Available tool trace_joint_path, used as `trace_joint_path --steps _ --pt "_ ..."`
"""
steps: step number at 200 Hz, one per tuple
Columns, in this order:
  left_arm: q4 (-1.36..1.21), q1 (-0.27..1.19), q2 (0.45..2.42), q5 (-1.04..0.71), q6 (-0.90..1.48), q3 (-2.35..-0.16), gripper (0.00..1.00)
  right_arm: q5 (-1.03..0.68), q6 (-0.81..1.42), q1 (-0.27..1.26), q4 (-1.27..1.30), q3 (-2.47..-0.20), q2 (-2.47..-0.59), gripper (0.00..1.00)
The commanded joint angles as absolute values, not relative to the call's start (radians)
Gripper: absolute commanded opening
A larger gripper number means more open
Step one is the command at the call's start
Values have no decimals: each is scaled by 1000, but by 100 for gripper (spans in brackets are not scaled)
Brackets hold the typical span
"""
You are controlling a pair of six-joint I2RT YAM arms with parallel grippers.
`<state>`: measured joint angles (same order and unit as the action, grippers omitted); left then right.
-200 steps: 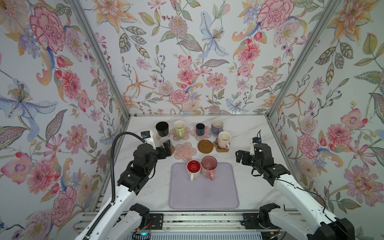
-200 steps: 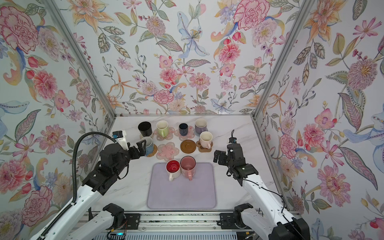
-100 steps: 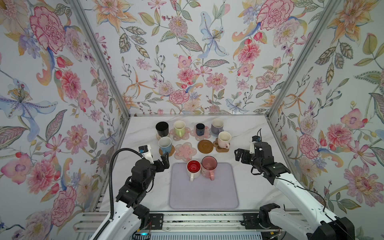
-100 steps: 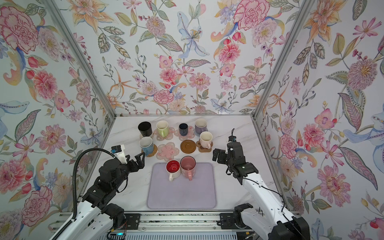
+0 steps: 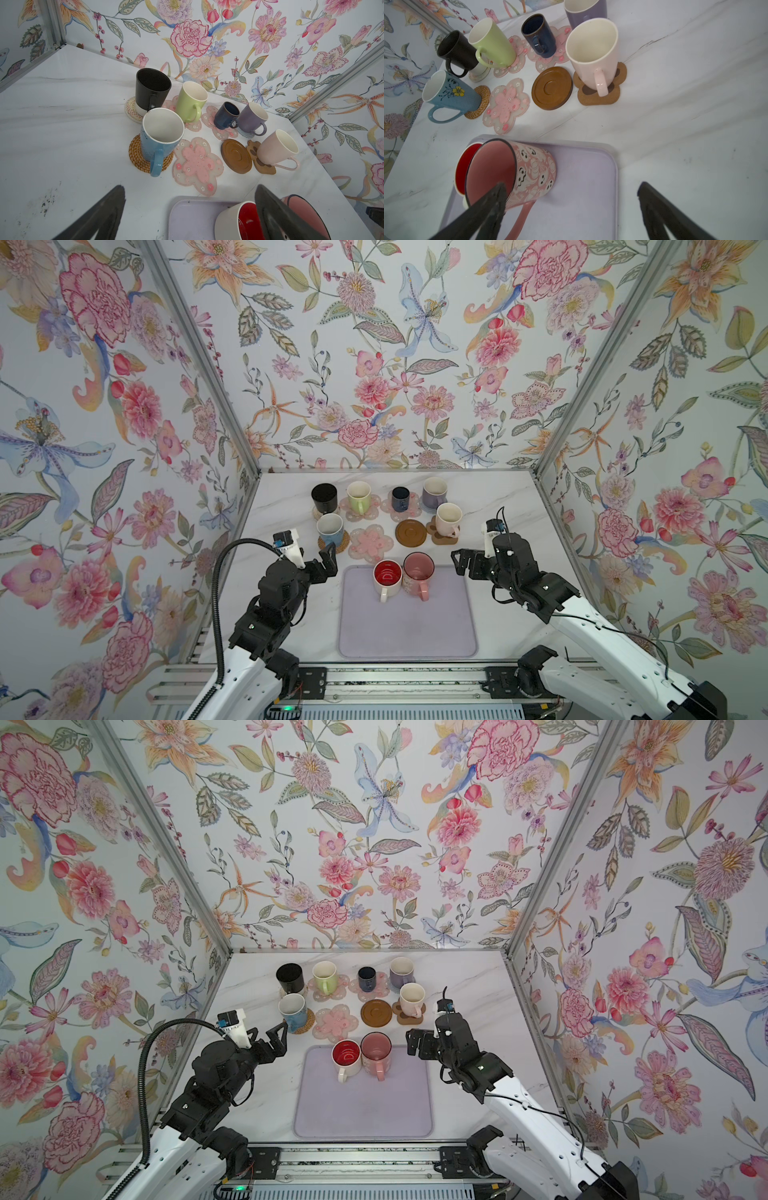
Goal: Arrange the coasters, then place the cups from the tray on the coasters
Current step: 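Draw the left gripper back while the right gripper reaches the pink ghost-print mug, then grasp the pink ghost-print mug's rim with the right gripper and lift it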
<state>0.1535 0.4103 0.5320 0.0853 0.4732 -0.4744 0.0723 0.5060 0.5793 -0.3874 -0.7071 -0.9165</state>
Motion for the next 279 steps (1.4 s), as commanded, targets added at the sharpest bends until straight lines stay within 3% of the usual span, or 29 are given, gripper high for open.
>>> trace_joint_path --steps 1,74,185,212,243,279 --pt "146 409 511 106 491 -450 99 141 588 663 -434 -709 -917 99" --pt "166 408 471 126 499 -436 99 263 735 929 -461 -663 -964 99" --pt "175 408 454 128 506 -427 99 331 765 1068 -382 -715 -1181 98" --pt "185 408 452 133 502 -425 99 379 751 1066 -388 -722 -1226 93" --pt "191 409 444 136 498 -420 99 389 745 1065 -393 -715 -1233 80" --pt "193 407 437 137 502 -418 99 337 711 1071 -328 -712 -1233 71"
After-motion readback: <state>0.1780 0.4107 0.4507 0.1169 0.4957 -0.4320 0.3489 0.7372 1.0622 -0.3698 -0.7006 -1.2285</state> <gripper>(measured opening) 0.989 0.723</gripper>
